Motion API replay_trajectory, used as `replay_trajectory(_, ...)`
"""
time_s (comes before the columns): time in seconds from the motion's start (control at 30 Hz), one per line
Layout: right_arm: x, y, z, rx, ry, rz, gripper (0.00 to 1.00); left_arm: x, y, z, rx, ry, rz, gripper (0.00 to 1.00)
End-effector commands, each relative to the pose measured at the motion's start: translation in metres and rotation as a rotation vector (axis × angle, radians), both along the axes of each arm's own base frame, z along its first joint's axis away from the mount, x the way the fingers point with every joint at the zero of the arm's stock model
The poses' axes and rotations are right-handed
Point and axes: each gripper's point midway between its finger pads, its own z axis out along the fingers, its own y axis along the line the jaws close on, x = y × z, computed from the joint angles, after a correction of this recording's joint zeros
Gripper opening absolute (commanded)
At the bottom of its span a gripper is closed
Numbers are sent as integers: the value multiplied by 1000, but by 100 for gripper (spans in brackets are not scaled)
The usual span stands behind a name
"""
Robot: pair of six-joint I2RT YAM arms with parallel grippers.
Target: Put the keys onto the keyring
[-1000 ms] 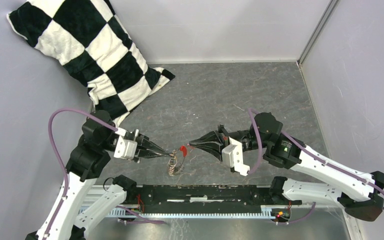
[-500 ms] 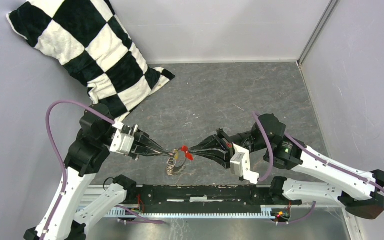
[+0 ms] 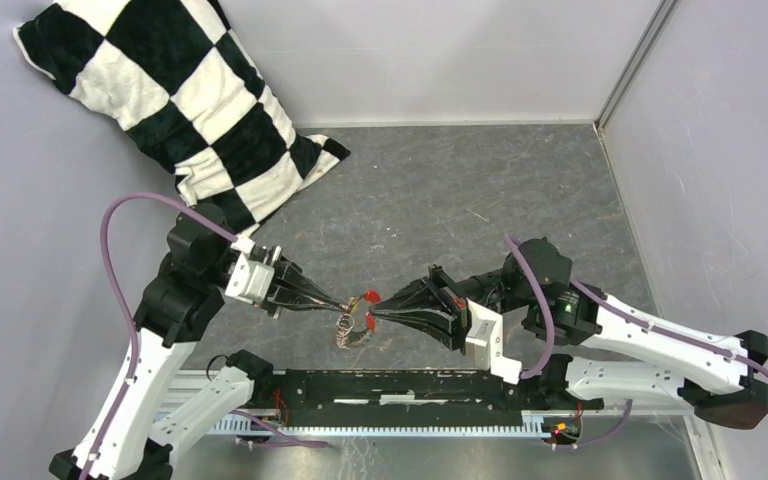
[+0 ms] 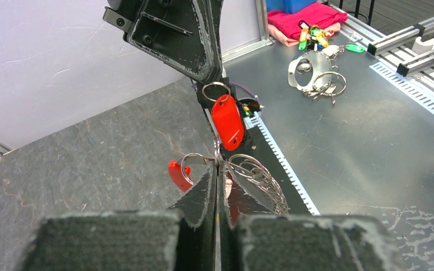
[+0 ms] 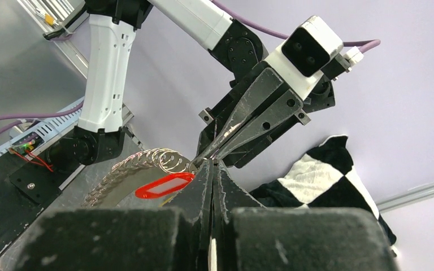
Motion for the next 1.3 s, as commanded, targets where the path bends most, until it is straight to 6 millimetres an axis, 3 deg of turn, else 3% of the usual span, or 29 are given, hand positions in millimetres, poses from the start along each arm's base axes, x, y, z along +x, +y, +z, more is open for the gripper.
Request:
replay_trajectory(0.0, 5, 7, 5, 39, -34, -52, 0, -8, 2, 5, -16, -10, -39, 2)
replay_trajectory(0.5, 11, 19, -3, 15, -68, -130, 1, -9, 3, 4, -14, -9, -28, 2)
replay_trajectory(0.6, 21, 21, -8, -22, -50, -186, 0, -9, 3, 4, -14, -12, -21, 2)
replay_trajectory(0.7, 46, 20, -18, -86, -2, -322, 0, -9, 3, 3, -12, -10, -10, 2)
replay_trajectory(0.8, 73, 14, -45, -192, 63, -476, 0, -9, 4, -2, -9, -6, 4, 2)
replay_trajectory(0.9, 87, 2, -71, -245, 161, -578, 0, -8, 5, -12, 1, 7, 31, 2)
replay_trajectory(1.1, 107, -20, -114, -270, 334, -709, 0, 5, 7, -61, 97, 37, 124, 2)
replay_trajectory(1.27, 130, -34, -180, -357, 466, -815, 0, 6, 9, -70, 117, 36, 131, 2)
